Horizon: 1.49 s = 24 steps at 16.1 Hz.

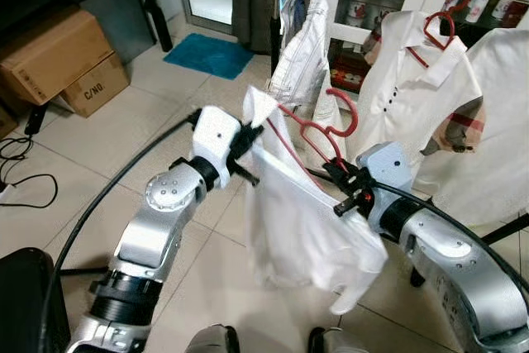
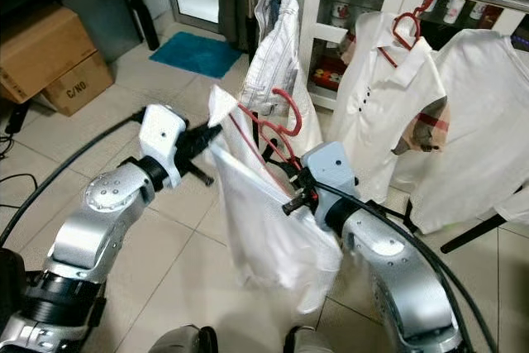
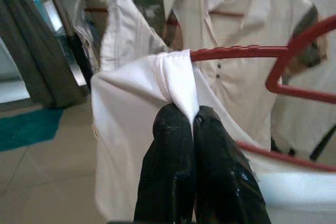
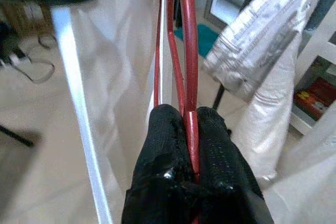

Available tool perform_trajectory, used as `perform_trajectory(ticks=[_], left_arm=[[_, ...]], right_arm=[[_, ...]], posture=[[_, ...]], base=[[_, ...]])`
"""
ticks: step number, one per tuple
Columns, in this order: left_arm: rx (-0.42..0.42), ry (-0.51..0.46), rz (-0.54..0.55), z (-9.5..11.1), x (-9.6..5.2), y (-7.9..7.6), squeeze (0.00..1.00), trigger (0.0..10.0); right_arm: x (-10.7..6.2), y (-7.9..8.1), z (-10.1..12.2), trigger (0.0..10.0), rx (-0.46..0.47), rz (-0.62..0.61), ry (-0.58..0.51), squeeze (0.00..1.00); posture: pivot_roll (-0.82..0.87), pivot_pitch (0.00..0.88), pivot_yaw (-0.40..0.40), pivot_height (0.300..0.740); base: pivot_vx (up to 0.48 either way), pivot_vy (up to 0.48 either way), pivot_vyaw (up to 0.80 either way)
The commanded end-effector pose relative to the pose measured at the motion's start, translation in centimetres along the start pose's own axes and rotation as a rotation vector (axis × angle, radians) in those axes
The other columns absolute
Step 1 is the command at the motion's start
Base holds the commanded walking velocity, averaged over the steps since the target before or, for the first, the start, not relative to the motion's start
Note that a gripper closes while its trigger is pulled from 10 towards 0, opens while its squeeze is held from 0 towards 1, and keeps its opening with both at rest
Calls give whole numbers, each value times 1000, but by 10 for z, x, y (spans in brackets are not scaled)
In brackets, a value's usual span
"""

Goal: Hang hanger

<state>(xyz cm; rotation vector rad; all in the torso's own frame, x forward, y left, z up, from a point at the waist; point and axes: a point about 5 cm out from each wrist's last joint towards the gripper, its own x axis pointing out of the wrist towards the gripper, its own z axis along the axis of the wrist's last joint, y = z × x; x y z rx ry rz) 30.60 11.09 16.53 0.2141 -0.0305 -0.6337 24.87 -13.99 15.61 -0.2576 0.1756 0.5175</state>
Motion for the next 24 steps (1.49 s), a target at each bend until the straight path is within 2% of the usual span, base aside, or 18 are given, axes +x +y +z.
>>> perform_trajectory(ticks=[1,2,5,6,8,10,12,14,15,16,18,21,22,23,24], left_arm=[[42,11,-6,3,-4,0,0,0],[72,25,6,4,-6,2,0,0],[143,63,116,7,-13,25,0,0],[187,92,179,8,-19,40,0,0],[236,133,242,7,-26,58,0,0],[293,202,351,4,-40,87,0,0],[315,259,438,-5,-54,107,0,0],[288,288,478,-15,-61,114,0,0],[246,295,486,-25,-61,113,0,0],[228,294,478,-29,-61,111,0,0],[172,286,411,-40,-54,95,0,0],[129,264,369,-42,-50,86,0,0],[79,232,197,-40,-42,62,0,0],[66,226,151,-40,-40,54,0,0],[60,196,156,-35,-35,48,0,0]], right_arm=[[0,-2,-2,0,-58,0,43,0],[1,0,-6,0,-89,24,72,0],[-9,3,-25,0,-167,169,187,0],[-15,3,-31,0,-167,223,207,0],[-19,2,-31,0,-157,267,185,0],[-26,-1,-28,0,-129,308,120,0],[-29,-2,-24,0,-61,320,55,0],[-30,1,-20,0,-3,349,-6,0],[-30,7,-16,0,66,388,-70,0],[-30,8,-14,0,92,394,-93,0],[-30,12,-10,0,178,400,-155,0],[-30,12,-7,0,229,373,-195,0],[-23,5,0,0,259,263,-241,0],[-20,3,2,0,277,233,-259,0],[-18,13,4,0,268,270,-262,0]], posture=[[-72,118,39,740],[-71,119,39,740],[-66,125,37,740],[-64,128,38,740],[-64,129,39,740],[-64,131,45,740],[-63,131,48,740],[-63,131,48,740],[-63,131,48,740],[-63,131,48,740],[-63,130,51,740],[-63,132,52,740],[-62,132,51,740],[-61,132,50,740],[-61,131,49,740]], base=[[0,0,0],[0,0,0],[0,0,0],[0,0,0],[0,0,0],[0,0,0],[0,0,0],[0,0,0],[0,0,0],[0,0,0],[0,0,0],[0,0,0],[0,0,0],[0,0,0],[0,0,0]])
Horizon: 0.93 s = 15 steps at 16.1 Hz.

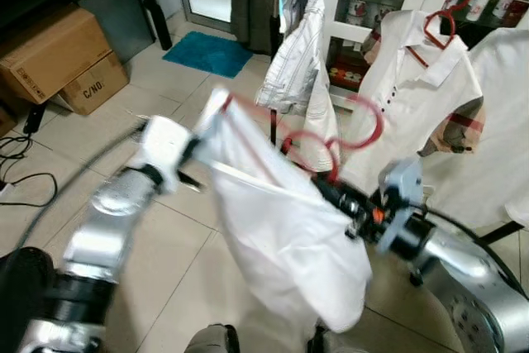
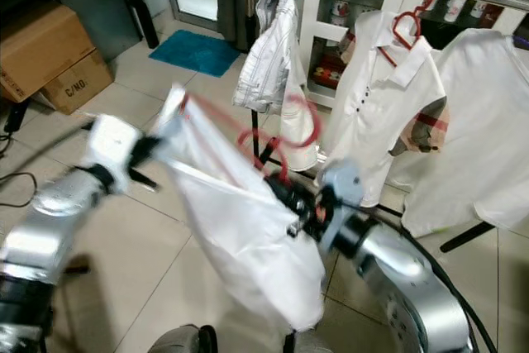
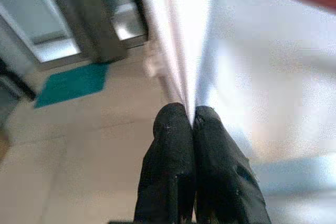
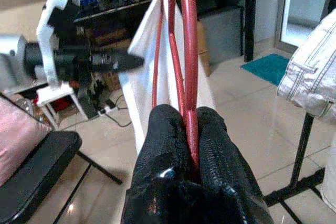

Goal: Hang hanger

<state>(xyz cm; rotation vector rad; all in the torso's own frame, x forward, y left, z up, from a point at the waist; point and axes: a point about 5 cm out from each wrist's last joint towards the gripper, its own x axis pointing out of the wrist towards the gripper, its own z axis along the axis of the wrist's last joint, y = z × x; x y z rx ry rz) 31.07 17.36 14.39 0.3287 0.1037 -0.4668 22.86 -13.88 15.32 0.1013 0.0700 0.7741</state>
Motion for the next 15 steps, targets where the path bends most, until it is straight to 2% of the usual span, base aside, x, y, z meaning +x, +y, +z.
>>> perform_trajectory(ticks=[1,2,3,4,6,8,10,11,12,13,14,15], left_arm=[[-9,-12,58,4,1,4,0,0],[0,-30,84,10,2,9,0,0],[47,-52,122,20,2,21,0,0],[130,-53,157,31,-3,39,0,0],[169,-39,183,36,-8,52,0,0],[203,-4,220,36,-14,68,0,0],[199,78,248,21,-19,83,0,0],[177,110,234,13,-19,83,0,0],[132,168,220,-8,-18,80,0,0],[136,231,211,-28,-17,74,0,0],[129,262,151,-42,-14,59,0,0],[97,241,76,-44,-11,42,0,0]], right_arm=[[1,10,2,0,-37,50,-3,0],[0,10,-2,0,-75,56,44,0],[-4,7,-11,0,-166,54,134,0],[-10,-4,-20,0,-265,31,252,0],[-14,-8,-23,0,-346,45,336,0],[-18,-7,-24,0,-366,104,359,0],[-20,2,-16,0,-266,182,260,0],[-19,5,-11,0,-240,191,220,0],[-15,10,0,0,-162,201,118,0],[-13,14,5,0,-103,202,55,0],[-10,16,4,0,-67,189,29,0],[-7,18,4,0,-43,177,17,0]], posture=[[-61,131,51,740],[-62,131,52,740],[-62,131,52,740],[-62,132,56,740],[-62,130,58,740],[-60,129,58,740],[-60,129,58,740],[-58,130,55,740],[-60,131,55,740],[-61,132,56,740],[-64,133,57,740],[-67,134,58,740]], base=[[0,0,0],[0,0,0],[0,0,0],[0,0,0],[0,0,0],[0,0,0],[0,0,0],[0,0,0],[0,0,0],[0,0,0],[0,0,0],[0,0,0]])
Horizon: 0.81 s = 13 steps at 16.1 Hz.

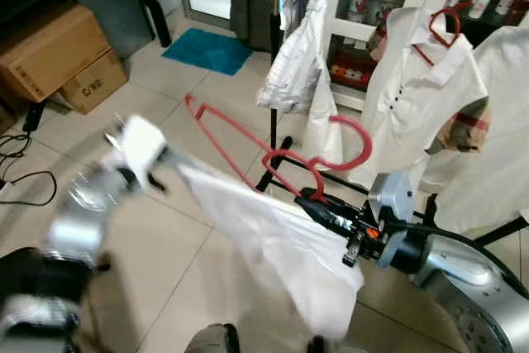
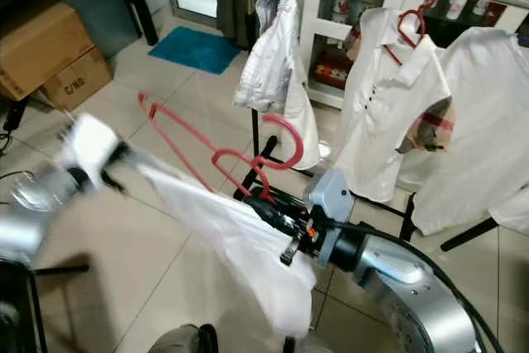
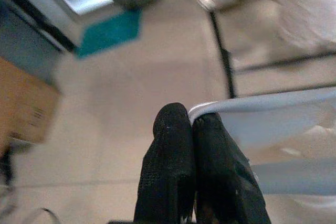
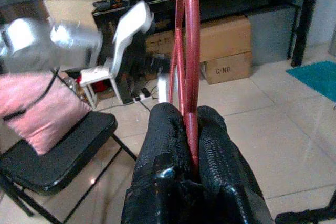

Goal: Hang hanger

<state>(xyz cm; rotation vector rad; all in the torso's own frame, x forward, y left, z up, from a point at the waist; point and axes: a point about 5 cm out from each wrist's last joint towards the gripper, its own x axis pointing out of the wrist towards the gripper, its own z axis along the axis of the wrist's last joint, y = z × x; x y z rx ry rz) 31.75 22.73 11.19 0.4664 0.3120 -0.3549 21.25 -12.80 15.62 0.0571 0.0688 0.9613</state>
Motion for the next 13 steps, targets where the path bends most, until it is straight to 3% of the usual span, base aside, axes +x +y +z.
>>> perform_trajectory(ticks=[1,2,3,5,7,8,10,11,12,13], left_arm=[[-9,-80,-111,15,1,-21,0,0],[-20,-152,-238,26,-2,-43,0,0],[-22,-246,-437,41,-9,-77,0,0],[-48,-350,-664,60,-28,-114,0,0],[-83,-386,-784,68,-47,-125,0,0],[-87,-380,-787,67,-50,-124,0,0],[-107,-334,-659,54,-50,-112,0,0],[-174,-298,-434,41,-47,-94,0,4196],[-205,-284,-343,36,-47,-86,0,4196],[-265,-262,-173,26,-47,-74,0,10000]], right_arm=[[4,1,1,0,29,-55,-19,0],[11,-4,-3,0,14,-141,-12,0],[20,-15,-8,0,1,-293,-6,0],[29,-37,-5,0,35,-513,-49,0],[24,-51,-4,0,37,-656,-52,0],[20,-55,-4,0,31,-689,-61,0],[12,-64,-9,0,30,-776,-46,0],[8,-66,-21,10000,44,-788,34,0],[7,-66,-28,10000,57,-780,82,0],[6,-63,-34,10000,56,-761,95,0]], posture=[[-67,134,58,740],[-64,136,54,740],[-63,137,54,740],[-58,136,53,740],[-57,135,52,740],[-55,135,53,740],[-58,133,56,740],[-58,133,56,740],[-55,133,48,740],[-53,131,45,740]], base=[[0,0,0],[0,0,0],[0,0,0],[0,0,0],[0,0,0],[0,0,0],[0,0,0],[0,0,0],[0,0,0],[0,0,0]])
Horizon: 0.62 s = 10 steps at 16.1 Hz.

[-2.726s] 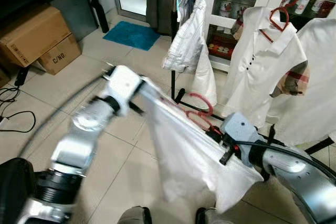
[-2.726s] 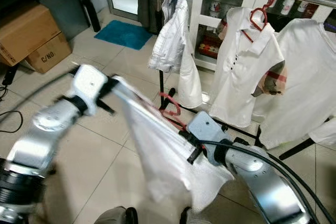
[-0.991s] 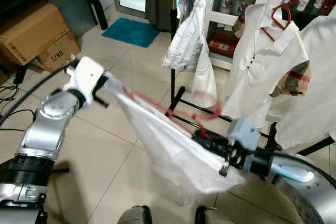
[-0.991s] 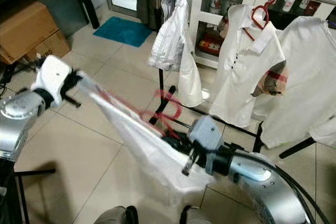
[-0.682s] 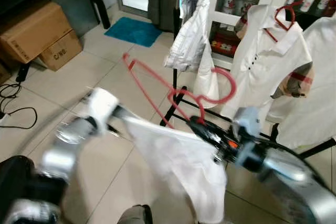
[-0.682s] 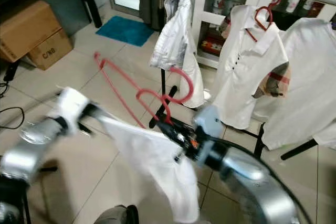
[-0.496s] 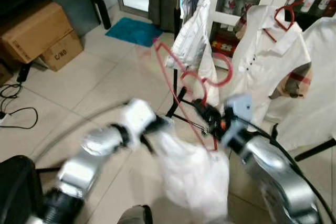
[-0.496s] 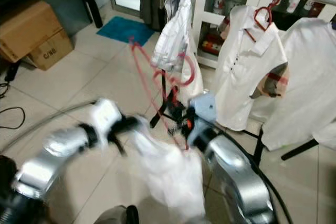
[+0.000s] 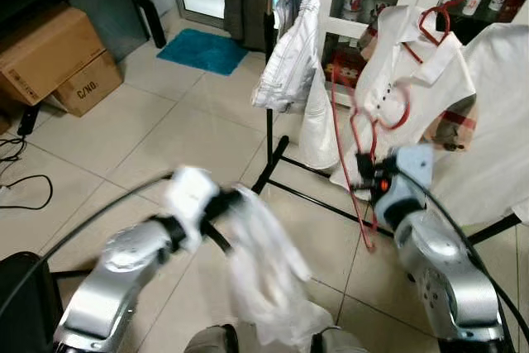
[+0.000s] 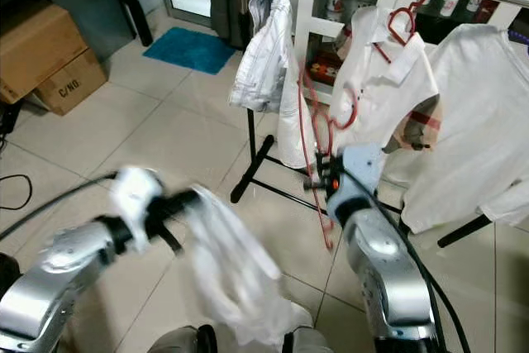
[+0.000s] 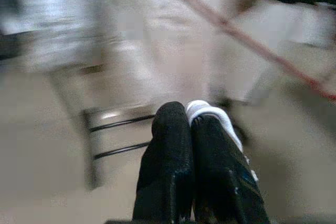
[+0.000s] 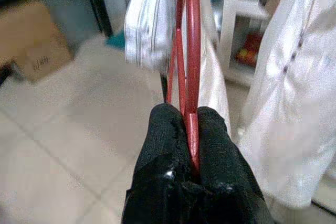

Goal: Hang hanger

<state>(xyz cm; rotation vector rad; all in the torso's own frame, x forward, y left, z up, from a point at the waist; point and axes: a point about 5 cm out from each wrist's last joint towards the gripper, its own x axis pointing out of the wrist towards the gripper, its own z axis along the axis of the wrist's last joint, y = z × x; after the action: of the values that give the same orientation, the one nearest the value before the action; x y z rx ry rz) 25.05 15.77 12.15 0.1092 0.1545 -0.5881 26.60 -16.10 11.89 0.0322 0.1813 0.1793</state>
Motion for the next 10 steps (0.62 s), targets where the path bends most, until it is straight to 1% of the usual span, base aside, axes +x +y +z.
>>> perform_trajectory(ticks=[1,2,3,4,5,6,7,8,9,10], left_arm=[[-17,-1,153,-3,-6,14,0,10000],[-55,12,319,-11,-10,25,0,10000],[-73,-6,426,-13,-13,31,0,10000],[-74,-12,458,-14,-15,33,0,10000],[-49,-39,464,-13,-14,33,0,10000],[-42,-59,468,-11,-13,32,0,10000],[-50,-99,472,-6,-11,31,0,10000],[-37,-113,472,-3,-10,31,0,10000],[-14,-119,467,-1,-8,30,0,10000],[0,-123,479,0,-7,30,0,10000]], right_arm=[[-2,2,-6,10000,-7,4,20,0],[-1,-1,-14,10000,-14,-42,49,0],[1,-5,-13,10000,21,-95,22,0],[1,-8,-12,10000,11,-134,11,0],[3,-8,-12,10000,65,-137,9,0],[3,-7,-14,10000,95,-112,37,0],[3,-8,-16,10000,92,-128,55,0],[3,-7,-13,10000,124,-138,30,0],[4,-6,-9,10000,137,-159,4,0],[5,-7,-9,10000,128,-180,-2,0]], posture=[[-52,130,38,740],[-51,128,35,740],[-52,127,33,740],[-53,124,32,740],[-55,121,32,740],[-55,119,30,740],[-55,117,30,740],[-54,117,31,740],[-56,116,32,740],[-56,116,33,740]], base=[[0,0,0],[0,0,-788],[0,0,-800],[0,0,-800],[0,0,-800],[0,0,-800],[0,0,-800],[0,0,-788],[0,0,-750],[0,0,-738]])
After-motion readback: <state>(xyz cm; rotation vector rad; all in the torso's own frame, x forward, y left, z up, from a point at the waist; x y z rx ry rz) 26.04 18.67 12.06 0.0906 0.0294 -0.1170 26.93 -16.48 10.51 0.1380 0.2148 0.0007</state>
